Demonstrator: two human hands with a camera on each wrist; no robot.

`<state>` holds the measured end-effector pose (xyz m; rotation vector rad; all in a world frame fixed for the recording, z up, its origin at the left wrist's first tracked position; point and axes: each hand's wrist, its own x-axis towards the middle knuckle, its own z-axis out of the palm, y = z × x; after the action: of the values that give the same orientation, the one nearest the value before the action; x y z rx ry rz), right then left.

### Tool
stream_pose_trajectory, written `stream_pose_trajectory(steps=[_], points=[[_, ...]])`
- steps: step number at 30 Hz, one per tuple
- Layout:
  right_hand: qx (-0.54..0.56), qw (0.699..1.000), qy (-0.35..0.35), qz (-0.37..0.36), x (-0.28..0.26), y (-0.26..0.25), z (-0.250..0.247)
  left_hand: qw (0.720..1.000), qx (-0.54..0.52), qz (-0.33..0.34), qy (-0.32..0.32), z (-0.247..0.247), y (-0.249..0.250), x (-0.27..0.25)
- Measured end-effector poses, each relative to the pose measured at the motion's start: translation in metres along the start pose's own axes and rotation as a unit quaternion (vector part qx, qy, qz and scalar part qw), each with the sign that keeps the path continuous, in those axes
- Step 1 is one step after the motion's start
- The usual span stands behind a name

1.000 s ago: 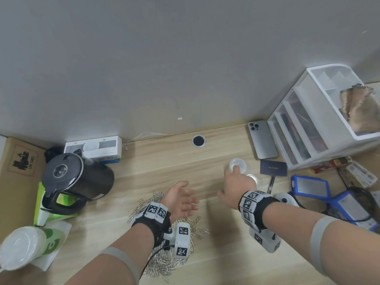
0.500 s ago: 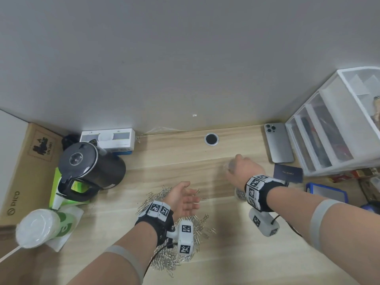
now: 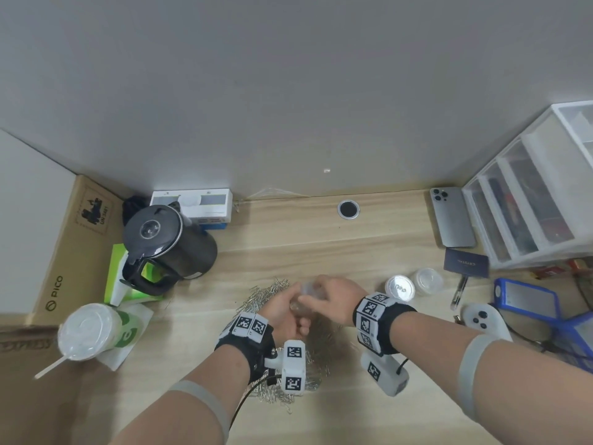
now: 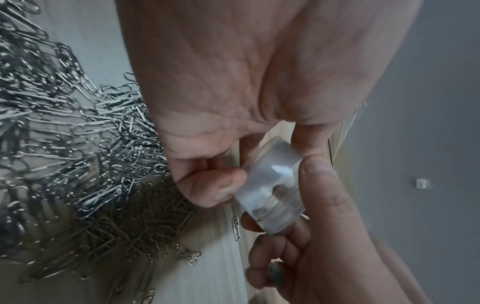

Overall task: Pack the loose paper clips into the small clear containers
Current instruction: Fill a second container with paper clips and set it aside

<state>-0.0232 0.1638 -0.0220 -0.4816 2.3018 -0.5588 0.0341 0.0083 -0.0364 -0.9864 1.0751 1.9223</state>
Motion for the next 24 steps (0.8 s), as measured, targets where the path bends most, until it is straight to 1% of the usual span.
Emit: stream_pose_trajectory(steps=[5,9,11,12,14,15,17,19,20,22,24], points=[[0.014,1.000,0.005,-0.021,-0.008,-0.001,0.008,1.000,0.002,-0.020,-0.001,-0.003,-0.005,-0.006],[-0.003,0.995,0.003,-0.100,-0.015,0.001,0.008,0.998,0.034,-0.044,0.006,-0.004,-0.007,-0.008],[-0.006,0.993,0.012,-0.113,-0.019,0.004,0.008,0.998,0.039,-0.044,0.019,-0.004,-0.007,-0.008],[-0.006,0.994,0.026,-0.108,-0.021,0.007,0.006,0.998,0.039,-0.046,0.030,-0.003,-0.007,-0.008],[-0.017,0.995,0.073,-0.070,-0.025,0.015,-0.001,0.997,0.038,-0.042,0.054,-0.006,-0.006,-0.007],[-0.037,0.994,0.101,-0.032,-0.027,0.021,-0.007,0.997,0.037,-0.034,0.063,-0.008,-0.006,-0.006],[-0.095,0.982,0.143,0.074,-0.029,0.038,-0.021,0.996,0.033,-0.016,0.079,-0.015,-0.005,-0.003],[-0.123,0.965,0.155,0.170,-0.033,0.059,-0.033,0.995,0.030,-0.002,0.092,-0.022,-0.005,-0.002],[-0.122,0.960,0.155,0.200,-0.036,0.068,-0.037,0.995,0.032,0.001,0.092,-0.026,-0.006,-0.003],[-0.120,0.956,0.147,0.226,-0.040,0.086,-0.042,0.996,0.034,0.000,0.080,-0.033,-0.008,-0.004],[-0.131,0.956,0.128,0.228,-0.044,0.096,-0.046,0.996,0.036,-0.002,0.081,-0.041,-0.010,-0.004]])
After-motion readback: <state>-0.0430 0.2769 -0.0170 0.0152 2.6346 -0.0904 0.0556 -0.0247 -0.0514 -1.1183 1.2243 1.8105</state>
